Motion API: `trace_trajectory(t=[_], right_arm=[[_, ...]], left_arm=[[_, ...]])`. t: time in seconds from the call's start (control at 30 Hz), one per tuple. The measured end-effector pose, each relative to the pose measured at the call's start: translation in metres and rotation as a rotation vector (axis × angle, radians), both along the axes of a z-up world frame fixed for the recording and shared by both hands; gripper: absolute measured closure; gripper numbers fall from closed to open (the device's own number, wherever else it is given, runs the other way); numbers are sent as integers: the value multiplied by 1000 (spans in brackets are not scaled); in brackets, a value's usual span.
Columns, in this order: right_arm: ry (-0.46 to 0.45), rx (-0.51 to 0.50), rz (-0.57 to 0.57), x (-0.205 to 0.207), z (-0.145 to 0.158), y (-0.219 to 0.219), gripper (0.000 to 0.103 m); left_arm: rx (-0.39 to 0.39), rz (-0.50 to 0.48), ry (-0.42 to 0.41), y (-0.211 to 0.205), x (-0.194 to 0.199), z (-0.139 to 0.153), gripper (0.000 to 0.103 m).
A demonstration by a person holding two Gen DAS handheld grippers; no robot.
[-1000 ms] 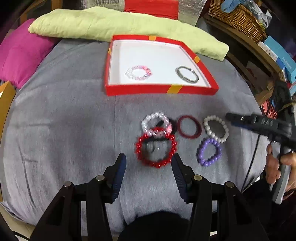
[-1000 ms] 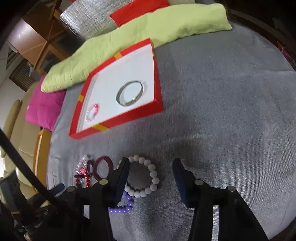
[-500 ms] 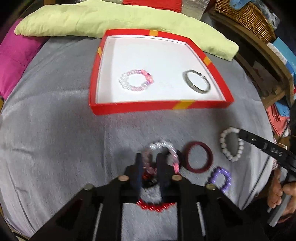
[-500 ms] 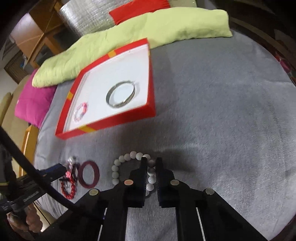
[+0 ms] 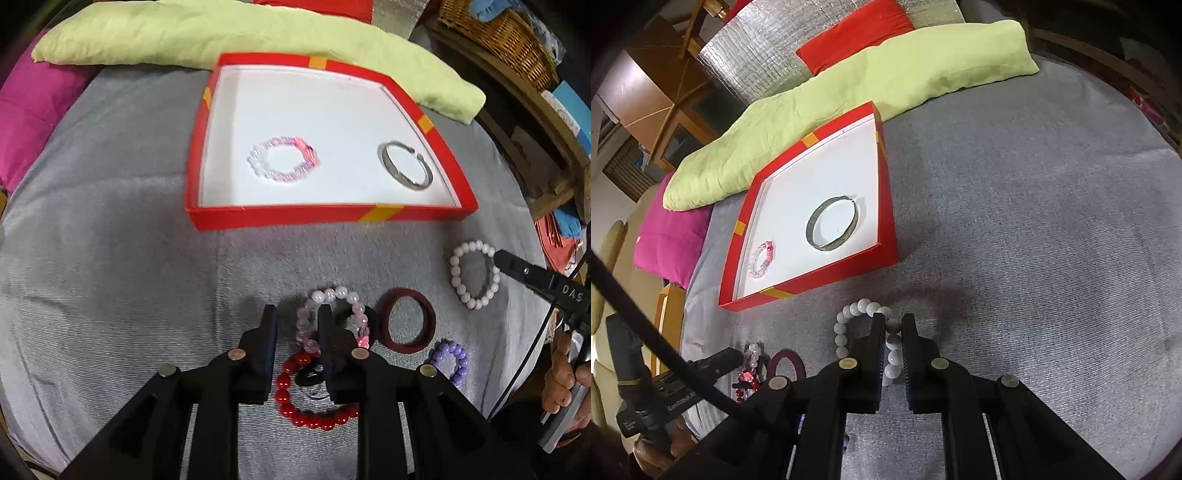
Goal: Organize jewelry
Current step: 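Grasp the white beaded bracelet with the right tool while the left tool grasps a pale pink beaded bracelet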
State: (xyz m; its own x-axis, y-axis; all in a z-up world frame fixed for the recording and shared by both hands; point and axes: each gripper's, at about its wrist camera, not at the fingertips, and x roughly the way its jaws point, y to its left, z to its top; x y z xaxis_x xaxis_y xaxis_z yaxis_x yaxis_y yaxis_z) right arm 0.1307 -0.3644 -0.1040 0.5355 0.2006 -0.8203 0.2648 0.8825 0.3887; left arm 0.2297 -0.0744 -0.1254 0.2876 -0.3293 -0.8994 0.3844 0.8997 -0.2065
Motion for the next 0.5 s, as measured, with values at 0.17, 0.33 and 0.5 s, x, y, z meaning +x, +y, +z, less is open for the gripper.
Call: trace_trajectory(t=[0.17, 0.33, 0.5], right_arm=[[12, 6, -5, -1, -2, -2, 93], [22, 14, -1, 1, -4, -2, 93], [18, 22, -28, 1, -3, -7, 91]], left_arm=[[18, -16, -19, -7, -3, -4, 81], [38, 13, -56, -5, 3, -3, 94], [8, 67, -100, 10, 8, 7, 95]])
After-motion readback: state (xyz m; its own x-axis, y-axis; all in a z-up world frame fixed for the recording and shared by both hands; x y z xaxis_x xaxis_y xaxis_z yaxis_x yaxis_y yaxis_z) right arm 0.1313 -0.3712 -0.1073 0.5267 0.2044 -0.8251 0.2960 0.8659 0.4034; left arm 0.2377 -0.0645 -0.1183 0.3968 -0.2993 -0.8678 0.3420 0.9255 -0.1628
